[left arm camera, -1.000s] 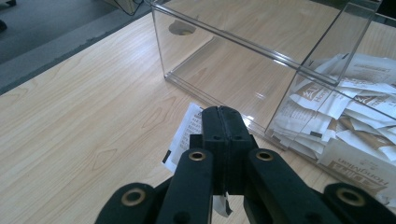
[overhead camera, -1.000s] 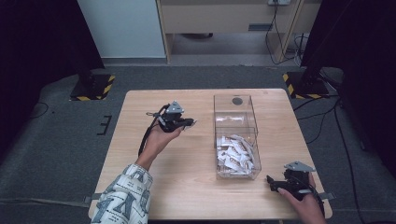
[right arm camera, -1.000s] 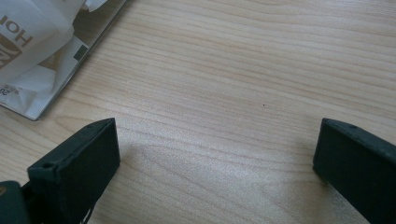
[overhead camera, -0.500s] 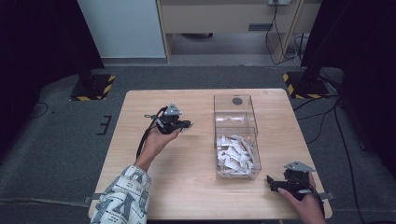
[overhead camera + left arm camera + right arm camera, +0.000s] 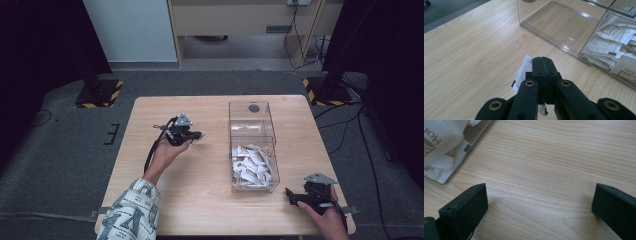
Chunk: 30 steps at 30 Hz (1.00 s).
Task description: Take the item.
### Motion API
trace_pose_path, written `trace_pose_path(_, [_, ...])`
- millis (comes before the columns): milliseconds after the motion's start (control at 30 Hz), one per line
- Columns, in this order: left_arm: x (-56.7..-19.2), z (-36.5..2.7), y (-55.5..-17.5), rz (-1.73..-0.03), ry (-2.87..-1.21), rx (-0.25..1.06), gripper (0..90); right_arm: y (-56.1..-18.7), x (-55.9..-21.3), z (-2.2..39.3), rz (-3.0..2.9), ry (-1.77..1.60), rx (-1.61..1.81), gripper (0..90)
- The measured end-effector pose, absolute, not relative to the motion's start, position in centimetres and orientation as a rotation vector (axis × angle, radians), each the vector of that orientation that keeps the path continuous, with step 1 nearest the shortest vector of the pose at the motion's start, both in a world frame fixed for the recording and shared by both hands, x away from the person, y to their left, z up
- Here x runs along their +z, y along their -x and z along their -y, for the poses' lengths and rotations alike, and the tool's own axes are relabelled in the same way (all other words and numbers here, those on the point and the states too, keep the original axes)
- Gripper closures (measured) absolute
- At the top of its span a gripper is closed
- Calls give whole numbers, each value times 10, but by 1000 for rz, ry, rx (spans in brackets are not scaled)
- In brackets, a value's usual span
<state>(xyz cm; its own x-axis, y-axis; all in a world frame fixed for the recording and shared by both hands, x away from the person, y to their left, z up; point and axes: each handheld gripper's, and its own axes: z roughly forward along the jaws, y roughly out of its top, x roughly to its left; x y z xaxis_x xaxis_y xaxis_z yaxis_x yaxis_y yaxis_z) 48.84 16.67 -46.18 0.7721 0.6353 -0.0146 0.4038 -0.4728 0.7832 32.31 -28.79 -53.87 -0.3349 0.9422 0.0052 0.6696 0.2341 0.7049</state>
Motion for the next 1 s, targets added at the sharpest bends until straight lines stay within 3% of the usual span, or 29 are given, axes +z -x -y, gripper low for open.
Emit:
trace_pose_path(867, [-481,-173,-489,-814,-2150,341,886,-323,-539,288,-2090,-1479,866,8])
trace_pose_path(1000, [-482,-170,-488,-817,-2137,354,806,-323,-539,288,-2090,-1479,866,8])
